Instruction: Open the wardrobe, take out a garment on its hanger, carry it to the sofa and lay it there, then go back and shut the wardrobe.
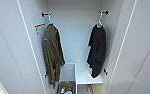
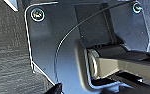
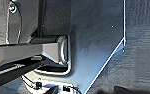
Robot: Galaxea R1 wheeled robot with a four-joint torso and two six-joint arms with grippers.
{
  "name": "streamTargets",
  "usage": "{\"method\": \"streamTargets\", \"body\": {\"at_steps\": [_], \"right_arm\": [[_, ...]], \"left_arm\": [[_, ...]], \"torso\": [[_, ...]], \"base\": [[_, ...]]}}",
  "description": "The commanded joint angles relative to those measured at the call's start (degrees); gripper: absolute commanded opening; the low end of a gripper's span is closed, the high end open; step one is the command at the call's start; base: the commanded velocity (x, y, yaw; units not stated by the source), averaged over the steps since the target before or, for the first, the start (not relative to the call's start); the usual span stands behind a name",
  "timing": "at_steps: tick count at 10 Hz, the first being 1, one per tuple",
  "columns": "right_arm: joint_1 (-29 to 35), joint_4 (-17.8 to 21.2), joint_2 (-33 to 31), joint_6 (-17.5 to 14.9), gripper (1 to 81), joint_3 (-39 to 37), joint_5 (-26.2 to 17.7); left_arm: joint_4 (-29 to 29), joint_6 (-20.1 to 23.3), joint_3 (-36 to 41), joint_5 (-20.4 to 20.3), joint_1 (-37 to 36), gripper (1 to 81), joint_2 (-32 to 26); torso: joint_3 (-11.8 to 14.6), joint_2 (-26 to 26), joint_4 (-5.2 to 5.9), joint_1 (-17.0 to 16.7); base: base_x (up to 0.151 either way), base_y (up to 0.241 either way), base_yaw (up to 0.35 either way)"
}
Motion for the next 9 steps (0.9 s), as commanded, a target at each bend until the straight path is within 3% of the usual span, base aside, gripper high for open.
{"method": "streamTargets", "body": {"at_steps": [1, 5, 9], "right_arm": [[2.84, 4.12, 2.76, -2.74, 81.1, -4.15, -2.74], [2.40, 4.19, 4.79, -3.00, 81.1, -5.57, -2.48], [2.05, 4.19, 4.97, -3.00, 81.1, -5.39, -1.86]], "left_arm": [[1.91, 1.62, -0.05, -11.15, -0.48, 81.1, -1.04], [2.00, 1.71, -0.14, -11.62, -0.39, 81.1, -1.57], [1.91, 1.71, -0.05, -11.54, -0.21, 81.1, -1.57]], "torso": [[0.00, 0.00, 0.00, 0.00], [0.00, 0.00, 0.00, 0.00], [0.05, -0.09, 0.00, -0.07]], "base": [[0.000, 0.000, 0.000], [0.000, 0.000, 0.000], [0.098, 0.000, 0.000]]}}
